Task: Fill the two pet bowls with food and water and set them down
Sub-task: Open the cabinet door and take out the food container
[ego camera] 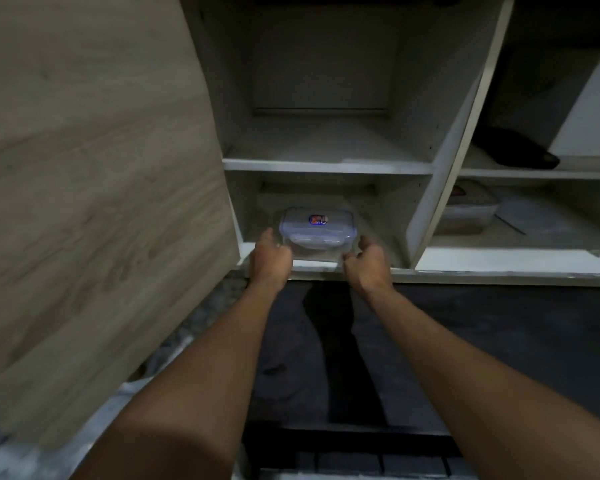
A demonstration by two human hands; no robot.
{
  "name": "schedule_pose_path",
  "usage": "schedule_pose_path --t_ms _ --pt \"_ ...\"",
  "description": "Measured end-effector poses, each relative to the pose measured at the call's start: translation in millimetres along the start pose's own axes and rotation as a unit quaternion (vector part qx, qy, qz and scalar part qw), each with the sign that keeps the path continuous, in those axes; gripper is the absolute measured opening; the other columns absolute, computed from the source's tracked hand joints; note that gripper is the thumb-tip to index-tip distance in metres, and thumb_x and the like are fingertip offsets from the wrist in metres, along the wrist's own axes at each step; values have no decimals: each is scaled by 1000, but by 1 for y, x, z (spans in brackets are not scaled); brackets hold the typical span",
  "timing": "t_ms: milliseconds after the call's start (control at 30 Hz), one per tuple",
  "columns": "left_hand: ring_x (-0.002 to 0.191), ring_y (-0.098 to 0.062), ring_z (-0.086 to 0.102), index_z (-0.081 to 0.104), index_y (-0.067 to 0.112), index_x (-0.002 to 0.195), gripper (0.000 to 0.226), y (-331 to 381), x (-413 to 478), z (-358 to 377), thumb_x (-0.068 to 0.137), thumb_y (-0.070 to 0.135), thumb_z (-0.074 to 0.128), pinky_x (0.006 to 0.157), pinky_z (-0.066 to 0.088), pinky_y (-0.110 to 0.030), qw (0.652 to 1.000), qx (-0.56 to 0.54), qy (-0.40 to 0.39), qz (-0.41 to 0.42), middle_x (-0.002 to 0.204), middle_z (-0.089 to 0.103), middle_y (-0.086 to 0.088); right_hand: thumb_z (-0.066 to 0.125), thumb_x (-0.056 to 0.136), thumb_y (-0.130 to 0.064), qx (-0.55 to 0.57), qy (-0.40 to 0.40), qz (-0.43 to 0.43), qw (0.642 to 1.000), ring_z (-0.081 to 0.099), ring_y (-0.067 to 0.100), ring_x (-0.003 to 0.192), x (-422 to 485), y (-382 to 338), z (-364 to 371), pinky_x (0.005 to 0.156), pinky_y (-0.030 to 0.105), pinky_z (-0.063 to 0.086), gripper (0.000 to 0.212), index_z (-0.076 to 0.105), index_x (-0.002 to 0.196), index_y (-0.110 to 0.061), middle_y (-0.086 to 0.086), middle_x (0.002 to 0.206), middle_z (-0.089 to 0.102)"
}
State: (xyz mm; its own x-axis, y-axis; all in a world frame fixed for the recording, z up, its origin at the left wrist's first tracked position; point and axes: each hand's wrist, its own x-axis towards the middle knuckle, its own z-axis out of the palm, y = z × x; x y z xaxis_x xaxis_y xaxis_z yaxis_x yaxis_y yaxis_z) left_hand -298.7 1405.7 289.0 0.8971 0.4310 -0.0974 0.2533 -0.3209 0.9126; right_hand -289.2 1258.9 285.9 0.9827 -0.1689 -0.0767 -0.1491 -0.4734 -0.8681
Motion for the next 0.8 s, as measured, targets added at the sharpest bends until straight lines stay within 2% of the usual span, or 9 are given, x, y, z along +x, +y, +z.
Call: schedule_pose_path --t_ms 67,167,267,333,433,500,567,633,800 --pt "130 -30 49 46 11 141 58 -1 8 2 83 12 49 112 37 -39 999 -11 -34 -7 142 52 -9 54 96 -15 32 -11 7 999 60 26 110 6 -3 1 93 31 44 39 52 135 -13 11 127 62" --pt "110 -27 61 60 17 122 44 -6 18 5 78 17 52 100 48 -47 998 -37 -43 -1 119 67 -6 56 95 -23 77 -18 6 997 62 22 107 15 -3 6 91 31 46 29 61 124 -17 6 117 68" --pt "126 -29 53 46 15 142 77 -4 14 3 71 42 55 107 43 -47 996 -81 -20 -26 141 53 -5 56 96 -32 115 21 18 993 60 21 101 15 0 5 91 30 44 32 63 119 -11 3 106 65" --pt "123 -31 56 55 13 133 86 -11 22 5 59 58 55 103 46 -51 992 -121 -5 -44 138 57 -8 55 95 -43 133 59 28 989 61 26 96 14 2 2 91 37 48 41 60 112 -7 8 102 64" --pt "94 -33 70 71 13 83 41 -18 26 6 61 43 56 87 55 -56 988 -147 -6 -50 96 74 -12 59 90 -51 116 97 49 987 61 34 109 10 1 -1 96 40 48 53 59 115 -4 16 117 65" --pt "84 -33 70 68 13 70 26 -8 8 -1 59 32 55 80 58 -48 986 -155 -15 -66 82 73 -11 61 89 -48 101 104 61 988 61 34 110 6 0 -4 93 35 46 54 64 113 -1 17 119 66" --pt "73 -28 64 66 11 67 23 3 -10 -7 56 28 55 70 54 -42 983 -164 -28 -73 73 67 -9 62 90 -43 101 98 74 987 63 34 104 -2 -1 -10 83 32 45 46 67 101 1 19 109 68" --pt "65 -25 58 65 11 72 27 11 -24 -14 53 26 54 69 54 -42 982 -164 -49 -79 70 62 -7 63 90 -41 107 99 81 986 63 34 103 -8 -1 -15 80 31 44 46 67 102 3 19 108 68" --pt "68 -21 56 62 12 84 27 6 -49 -21 60 22 55 70 50 -33 978 -154 -95 -106 77 60 -6 66 85 -44 114 107 108 982 62 36 109 -28 12 -22 91 35 48 55 62 118 0 19 120 65"
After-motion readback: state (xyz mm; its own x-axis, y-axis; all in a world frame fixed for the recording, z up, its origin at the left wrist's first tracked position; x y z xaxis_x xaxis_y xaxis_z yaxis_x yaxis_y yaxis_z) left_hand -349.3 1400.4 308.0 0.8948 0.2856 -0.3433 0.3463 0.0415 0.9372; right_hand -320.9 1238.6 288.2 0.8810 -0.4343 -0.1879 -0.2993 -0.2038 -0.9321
